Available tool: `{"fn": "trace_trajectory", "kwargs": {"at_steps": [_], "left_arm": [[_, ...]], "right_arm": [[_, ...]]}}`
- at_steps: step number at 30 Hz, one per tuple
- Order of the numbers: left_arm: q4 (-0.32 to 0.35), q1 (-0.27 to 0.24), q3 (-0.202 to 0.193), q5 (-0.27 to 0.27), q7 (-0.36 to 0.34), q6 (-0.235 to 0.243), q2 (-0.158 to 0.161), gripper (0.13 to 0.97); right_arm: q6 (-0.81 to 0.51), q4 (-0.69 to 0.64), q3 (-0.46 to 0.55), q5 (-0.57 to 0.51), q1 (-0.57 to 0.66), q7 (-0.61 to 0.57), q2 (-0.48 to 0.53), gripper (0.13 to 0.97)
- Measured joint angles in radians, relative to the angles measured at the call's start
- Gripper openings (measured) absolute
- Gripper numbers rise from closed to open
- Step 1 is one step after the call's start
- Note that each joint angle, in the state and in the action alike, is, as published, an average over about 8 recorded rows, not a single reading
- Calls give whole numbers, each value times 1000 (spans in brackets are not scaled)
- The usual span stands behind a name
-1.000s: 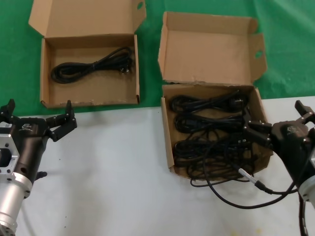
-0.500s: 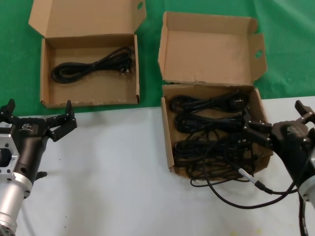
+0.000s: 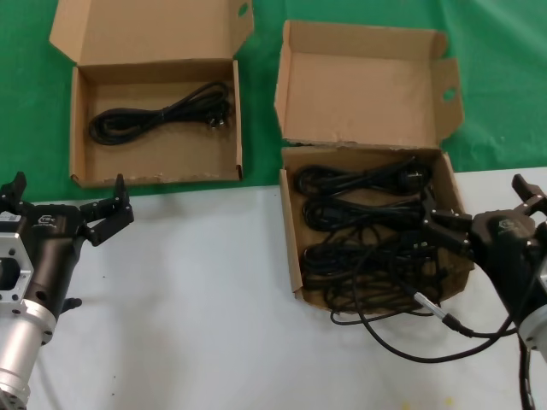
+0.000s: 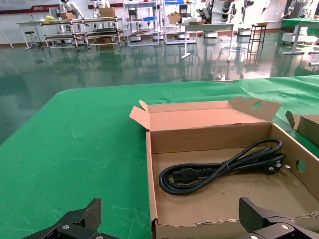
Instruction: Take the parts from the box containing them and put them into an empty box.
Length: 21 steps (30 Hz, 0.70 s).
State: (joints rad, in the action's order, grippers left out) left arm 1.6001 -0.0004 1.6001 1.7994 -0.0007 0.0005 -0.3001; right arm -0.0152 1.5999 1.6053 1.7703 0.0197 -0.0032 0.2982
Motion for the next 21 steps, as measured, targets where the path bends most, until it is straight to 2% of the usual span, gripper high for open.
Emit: {"fn": "trace_trajectory", "kwargs": {"at_steps": [21], "left_arm": [[0, 0, 0, 0, 0, 0, 0, 966]], "right_arm": [[0, 0, 0, 0, 0, 0, 0, 966]]}}
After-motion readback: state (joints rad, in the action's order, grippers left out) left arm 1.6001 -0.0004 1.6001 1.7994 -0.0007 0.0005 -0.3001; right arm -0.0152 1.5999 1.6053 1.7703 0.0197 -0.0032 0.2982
